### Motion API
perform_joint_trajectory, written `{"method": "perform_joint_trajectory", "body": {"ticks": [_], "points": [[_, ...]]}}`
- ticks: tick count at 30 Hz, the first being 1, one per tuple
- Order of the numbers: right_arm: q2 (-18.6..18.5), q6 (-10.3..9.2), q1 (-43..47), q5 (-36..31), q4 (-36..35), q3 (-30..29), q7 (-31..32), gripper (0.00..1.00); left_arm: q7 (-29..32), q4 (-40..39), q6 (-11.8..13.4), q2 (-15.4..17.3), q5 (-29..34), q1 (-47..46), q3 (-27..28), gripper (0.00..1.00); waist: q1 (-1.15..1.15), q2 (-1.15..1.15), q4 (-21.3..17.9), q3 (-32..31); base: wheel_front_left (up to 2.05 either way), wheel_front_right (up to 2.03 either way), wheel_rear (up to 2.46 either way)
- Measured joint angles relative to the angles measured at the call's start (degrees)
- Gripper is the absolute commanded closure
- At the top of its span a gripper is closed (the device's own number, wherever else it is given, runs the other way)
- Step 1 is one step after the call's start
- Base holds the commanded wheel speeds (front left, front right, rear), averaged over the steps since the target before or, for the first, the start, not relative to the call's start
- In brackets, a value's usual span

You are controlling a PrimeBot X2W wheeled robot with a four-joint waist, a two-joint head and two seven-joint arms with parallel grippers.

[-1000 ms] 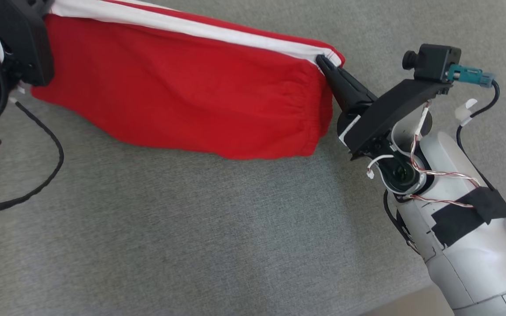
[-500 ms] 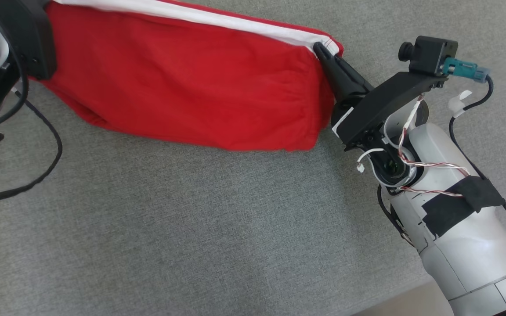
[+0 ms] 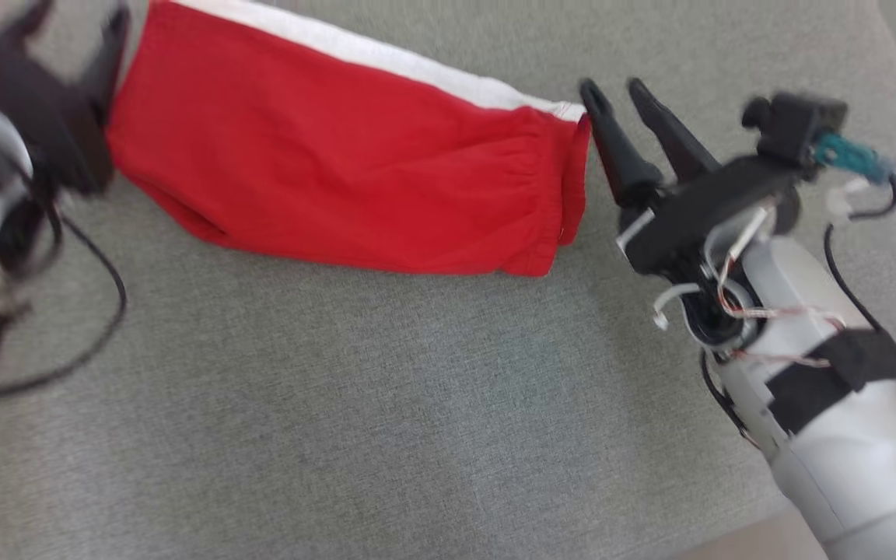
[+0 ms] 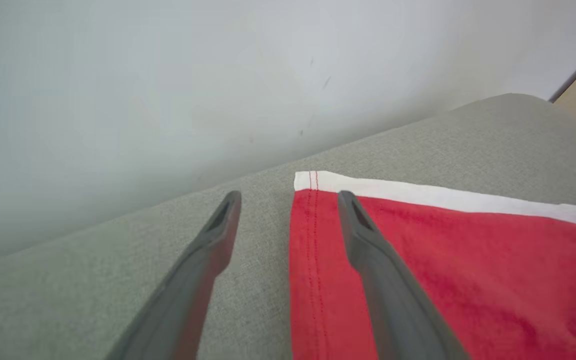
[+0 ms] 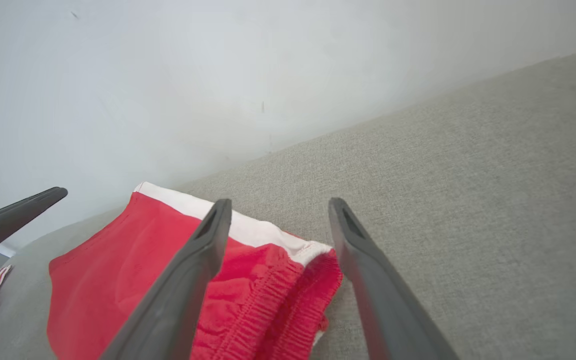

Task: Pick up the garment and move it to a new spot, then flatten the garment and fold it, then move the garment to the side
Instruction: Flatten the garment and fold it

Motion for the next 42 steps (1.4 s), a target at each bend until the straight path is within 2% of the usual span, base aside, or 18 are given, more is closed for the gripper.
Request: {"method": "perform_joint_trajectory", "body": {"ticks": [11, 16, 22, 32, 38, 42], "points": [[-4.9, 0.01, 13.5, -3.6, -4.2, 2.3, -4.7, 0.0, -9.2, -4.5, 0.0, -1.8, -3.7, 14.8, 0.7, 0.0, -0.01, -0.01, 2.5, -6.2, 0.0, 0.0, 0.0], [-4.4, 0.01, 16.5, -3.5, -5.6, 2.9, -5.1, 0.0, -10.8, -5.1, 0.0, -1.7, -4.2, 17.8, 1.0, 0.0, -0.01, -0.01, 4.3, -7.3, 0.0, 0.0, 0.0], [-3.5, -0.08, 16.7, -4.4, -6.6, 4.6, -5.1, 0.0, -10.9, -3.8, 0.1, -1.7, -4.3, 18.3, 0.8, 0.0, -0.01, 0.0, 4.7, -7.1, 0.0, 0.0, 0.0], [-3.6, -3.09, 15.3, -10.3, -7.6, 7.5, -5.3, 0.0, -10.9, -1.3, 0.1, -2.0, -3.5, 17.7, 0.1, 0.0, 0.01, 0.0, 4.1, -4.4, 0.0, 0.0, 0.0], [-3.8, -4.21, 15.2, -12.5, -7.4, 8.9, -5.2, 0.0, -11.4, -0.2, 0.1, -2.1, -3.0, 16.4, -0.1, 0.0, 0.01, 0.0, 3.5, -3.2, 0.0, 0.0, 0.0], [-3.9, -5.12, 15.1, -13.2, -7.2, 9.3, -5.2, 0.0, -11.9, 0.1, 0.1, -3.4, -3.0, 15.3, -0.3, 0.0, 0.01, 0.0, 3.1, -2.3, 0.0, 0.0, 0.0]]}}
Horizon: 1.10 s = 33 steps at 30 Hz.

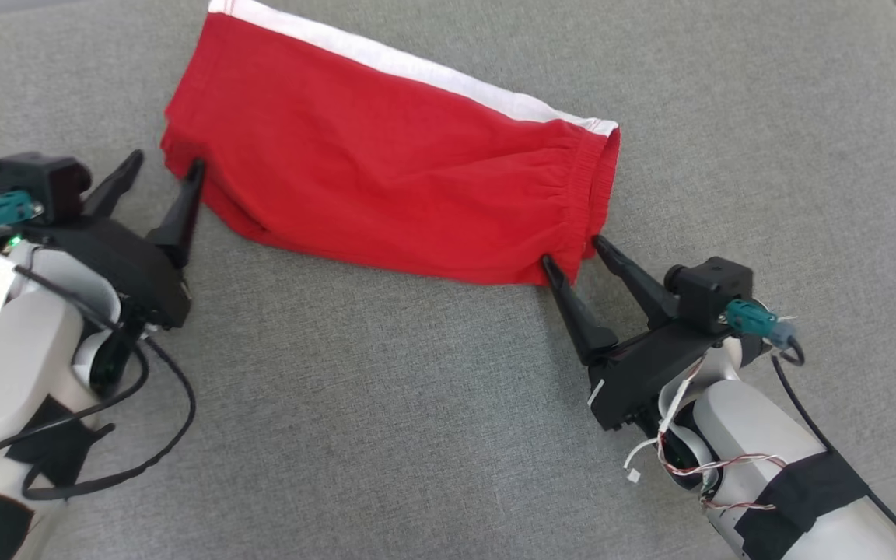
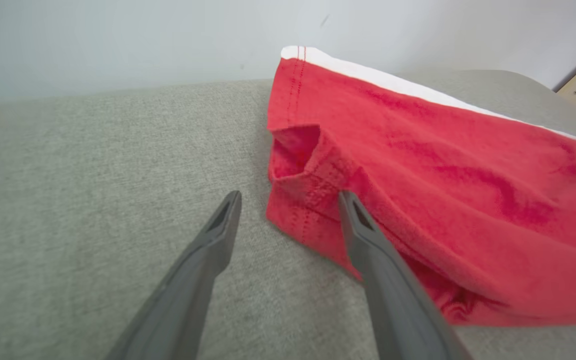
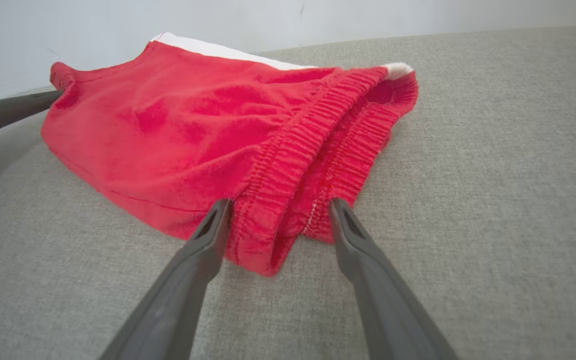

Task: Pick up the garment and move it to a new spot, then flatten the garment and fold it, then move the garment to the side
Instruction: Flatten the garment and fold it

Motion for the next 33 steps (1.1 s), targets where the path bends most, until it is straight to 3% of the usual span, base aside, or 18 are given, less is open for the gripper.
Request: {"method": "perform_joint_trajectory", "body": {"ticks": [5, 6, 7, 8, 12, 19, 33], "points": [[0.1, -0.98, -1.2, -1.6, 0.5, 1.2, 0.2, 0.0, 0.0, 1.4, 0.0, -0.4, 1.9, -1.5, -2.0, 0.0, 0.0, 0.0, -0.3, 0.9, 0.0, 0.0, 0.0], [0.2, -0.99, -1.4, -1.7, 0.6, 1.4, 0.3, 0.04, 0.1, 1.9, 0.0, -0.4, 2.7, -2.0, -2.4, 0.0, 0.0, 0.0, -0.3, 1.0, 0.0, 0.0, 0.0], [0.4, -1.01, -1.7, -1.9, 1.0, 1.7, 0.3, 0.66, 0.5, 2.3, 0.0, -0.2, 3.6, -2.6, -3.4, 0.42, 0.0, 0.0, -0.4, 1.2, 0.0, 0.0, 0.0], [0.5, -1.42, -2.0, -2.3, 1.3, 1.8, 0.3, 1.0, 0.7, 2.9, 0.0, 0.0, 5.5, -3.3, -5.0, 1.0, 0.0, 0.0, -0.5, 1.3, 0.0, 0.0, 0.0], [0.7, -1.9, -2.2, -3.2, 1.8, 2.4, 0.3, 1.0, 1.1, 3.9, 0.0, 0.2, 9.7, -4.5, -7.8, 1.0, -0.01, 0.0, -0.7, 1.5, 0.0, 0.0, 0.0], [0.9, -1.92, -2.3, -3.2, 3.4, 2.3, 0.1, 1.0, 0.4, 6.4, 0.1, -1.0, 9.9, -4.7, -8.2, 1.0, 0.0, 0.0, -0.3, 0.5, 0.0, 0.0, 0.0], [-0.2, 2.78, -1.1, -0.4, 5.8, 1.7, -1.7, 1.0, -4.7, 9.8, 1.7, -3.7, 8.7, 2.5, -7.4, 1.0, 0.0, 0.0, 1.5, -6.1, 0.0, 0.0, 0.0]]}}
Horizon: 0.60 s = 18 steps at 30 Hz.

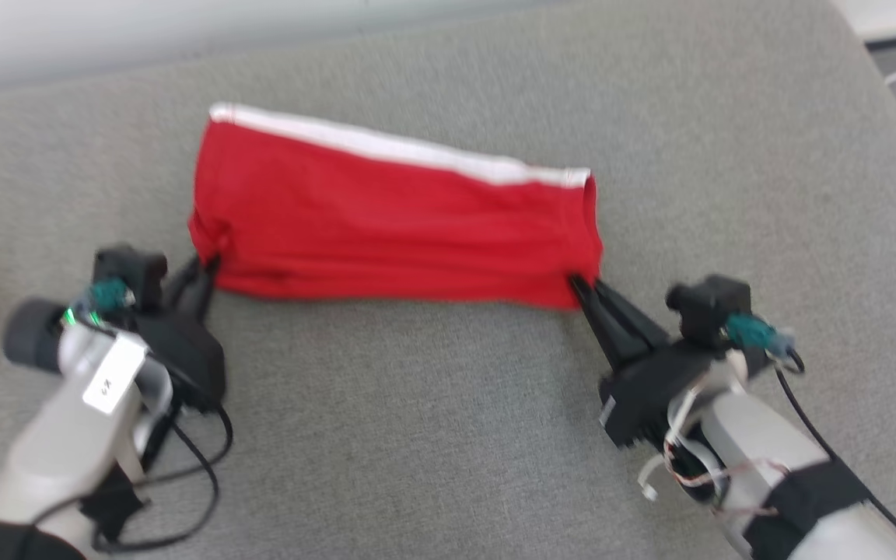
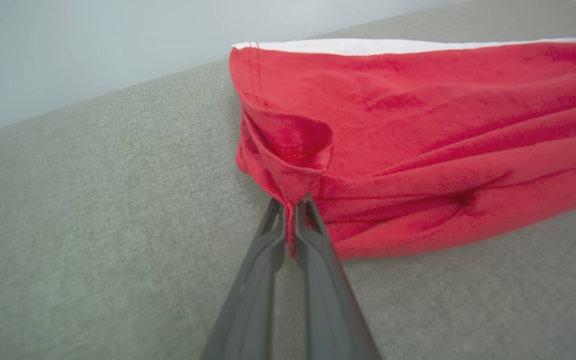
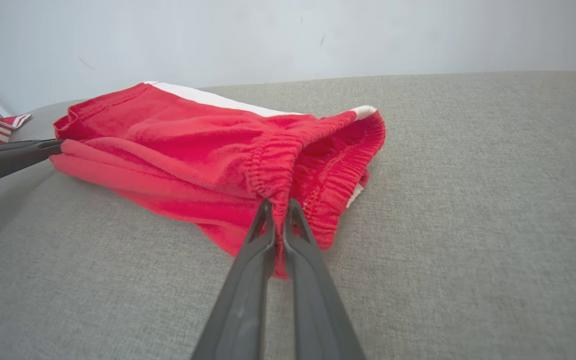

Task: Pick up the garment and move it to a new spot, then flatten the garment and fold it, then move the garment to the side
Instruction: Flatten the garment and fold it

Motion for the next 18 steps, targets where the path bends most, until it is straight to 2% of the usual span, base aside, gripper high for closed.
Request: {"method": "perform_joint_trajectory", "body": {"ticks": [8, 18], "points": [[-3.4, 1.35, 8.0, 1.7, 0.8, 1.2, 0.2, 1.0, -1.4, -0.1, 0.5, -3.1, -3.0, 8.2, 0.8, 1.0, -0.01, 0.0, 1.9, -6.7, 0.0, 0.0, 0.0], [-7.0, 1.94, 15.5, 4.1, -1.3, 3.0, 2.2, 1.0, -2.0, -1.7, 3.0, -5.1, -3.4, 19.3, 0.2, 1.0, -0.02, 0.0, 4.8, -13.5, 0.0, 0.0, 0.0]]}}
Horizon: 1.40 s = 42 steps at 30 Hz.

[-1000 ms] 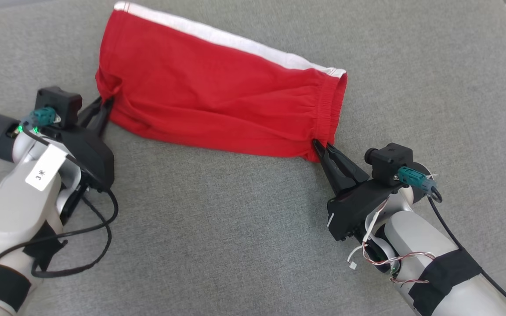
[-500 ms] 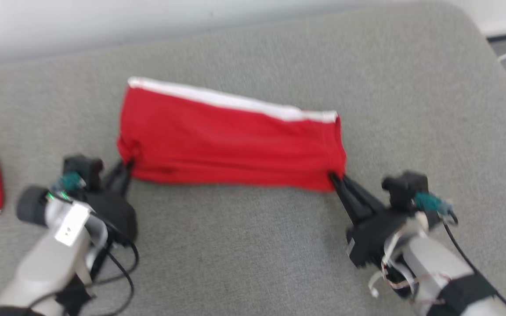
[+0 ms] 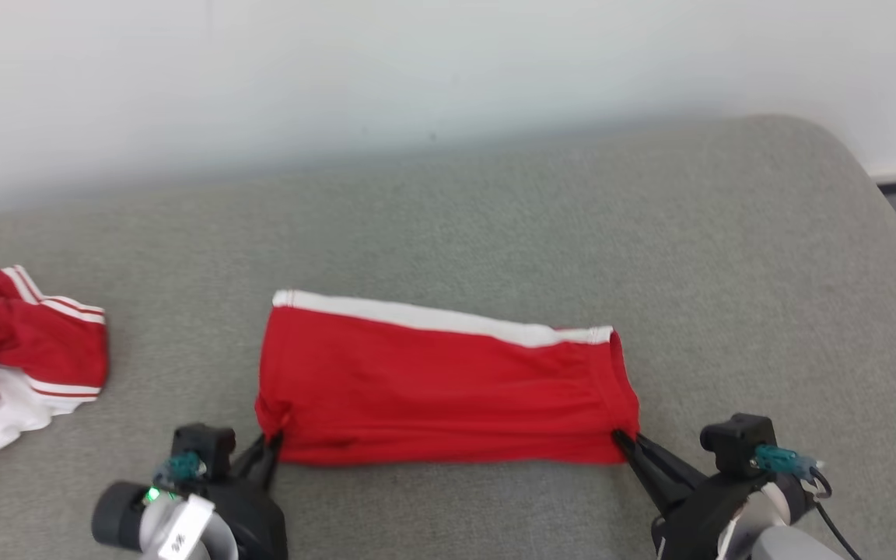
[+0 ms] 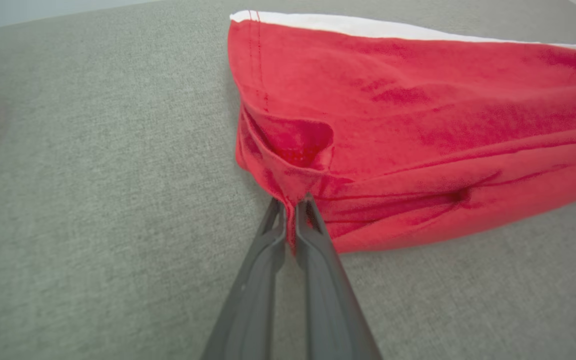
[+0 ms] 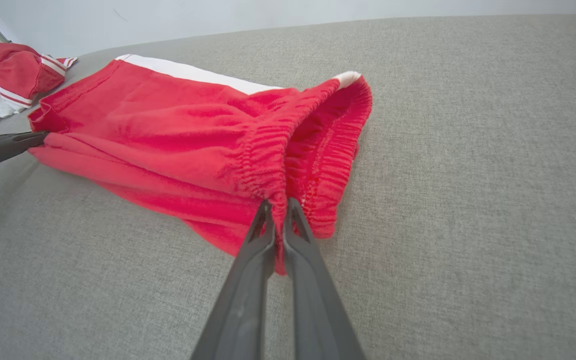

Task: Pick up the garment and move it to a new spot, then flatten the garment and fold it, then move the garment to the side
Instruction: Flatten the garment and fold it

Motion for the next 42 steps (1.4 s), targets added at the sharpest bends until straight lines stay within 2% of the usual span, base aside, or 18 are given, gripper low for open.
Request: {"method": "perform_joint_trajectory", "body": {"ticks": [8, 18, 36, 37, 38, 39, 42], "points": [[-2.7, 0.41, 2.4, 1.7, -2.4, 0.6, 2.3, 1.0, -0.3, -3.5, 2.5, -0.5, -0.5, 4.9, 0.2, 1.0, 0.0, 0.0, 4.1, -3.7, 0.0, 0.0, 0.0], [-3.9, 0.41, 3.0, 2.8, -3.0, 1.8, 6.5, 1.0, -0.4, -7.1, 3.6, -0.3, -2.3, 8.5, 0.9, 1.0, 0.01, 0.0, 8.3, -5.3, 0.0, 0.0, 0.0], [-4.4, 0.36, 3.5, 4.4, -3.0, 2.4, 12.4, 1.0, -0.4, -11.1, 5.0, -0.5, -3.2, 11.6, 1.6, 1.0, 0.02, 0.01, 9.0, -4.6, 0.0, 0.0, 0.0], [-4.3, 0.32, 3.5, 4.7, -3.0, 2.3, 12.4, 0.56, -0.4, -11.3, 5.1, -0.5, -3.5, 11.7, 1.8, 0.63, 0.02, 0.01, 9.0, -4.6, 0.0, 0.0, 0.0], [-4.3, 0.32, 3.5, 5.1, -3.1, 2.1, 12.4, 0.09, -0.4, -11.6, 5.2, -0.5, -3.7, 11.9, 2.1, 0.17, 0.02, 0.01, 9.0, -4.6, 0.0, 0.0, 0.0], [-4.2, 0.32, 3.5, 5.8, -3.2, 1.7, 12.4, 0.0, -0.4, -12.0, 5.5, -0.4, -3.8, 12.2, 2.4, 0.0, 0.02, 0.01, 9.0, -4.6, 0.0, 0.0, 0.0], [-4.2, 0.32, 3.6, 8.2, -4.0, -0.2, 12.3, 0.0, -0.4, -12.9, 6.0, 0.0, -3.9, 12.7, 2.9, 0.0, 0.02, 0.01, 8.9, -4.6, 0.0, 0.0, 0.0]]}}
